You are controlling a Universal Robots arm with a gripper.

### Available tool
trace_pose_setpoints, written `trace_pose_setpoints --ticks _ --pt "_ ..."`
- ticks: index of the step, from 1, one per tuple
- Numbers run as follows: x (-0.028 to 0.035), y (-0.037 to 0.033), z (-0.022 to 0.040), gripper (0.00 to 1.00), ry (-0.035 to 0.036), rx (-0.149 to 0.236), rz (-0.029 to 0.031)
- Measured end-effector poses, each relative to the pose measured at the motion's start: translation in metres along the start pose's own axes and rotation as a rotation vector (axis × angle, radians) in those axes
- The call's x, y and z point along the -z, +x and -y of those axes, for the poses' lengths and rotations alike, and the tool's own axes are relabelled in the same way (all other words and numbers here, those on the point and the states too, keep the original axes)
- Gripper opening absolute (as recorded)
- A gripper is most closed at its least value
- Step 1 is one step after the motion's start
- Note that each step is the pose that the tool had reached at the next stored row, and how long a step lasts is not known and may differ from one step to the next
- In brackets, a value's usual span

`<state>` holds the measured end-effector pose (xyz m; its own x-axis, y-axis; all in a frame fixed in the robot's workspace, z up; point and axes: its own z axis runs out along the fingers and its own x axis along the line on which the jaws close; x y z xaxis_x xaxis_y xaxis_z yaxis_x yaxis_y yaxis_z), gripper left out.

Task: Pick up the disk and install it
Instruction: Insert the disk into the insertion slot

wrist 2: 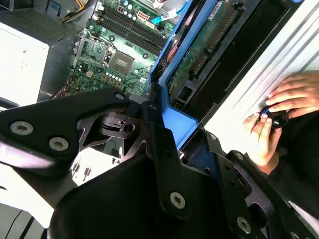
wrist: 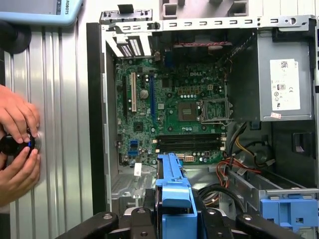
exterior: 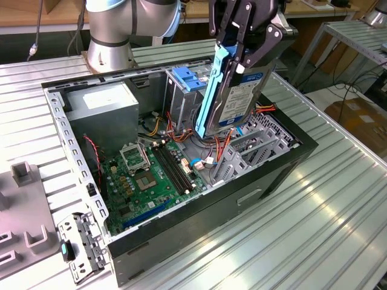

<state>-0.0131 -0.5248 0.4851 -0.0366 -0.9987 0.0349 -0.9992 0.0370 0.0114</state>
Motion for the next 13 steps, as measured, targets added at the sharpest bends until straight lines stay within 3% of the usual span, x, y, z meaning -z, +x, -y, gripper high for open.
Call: trace_pose_setpoints --ticks 4,5,10,13 --pt "-0.0008 0.0009 0.0088 0.37 -0.0001 0.0 -0.0004" --pt "-0.0014 0.0011 0.0142 0.37 0.0 -0.001 -0.0004" --pt "-0.0036 0.005 0.0235 0.37 -0.0001 -0.001 -0.0004" --pt "-0.004 0.005 0.0342 0.37 -0.0001 -0.001 -0.0004"
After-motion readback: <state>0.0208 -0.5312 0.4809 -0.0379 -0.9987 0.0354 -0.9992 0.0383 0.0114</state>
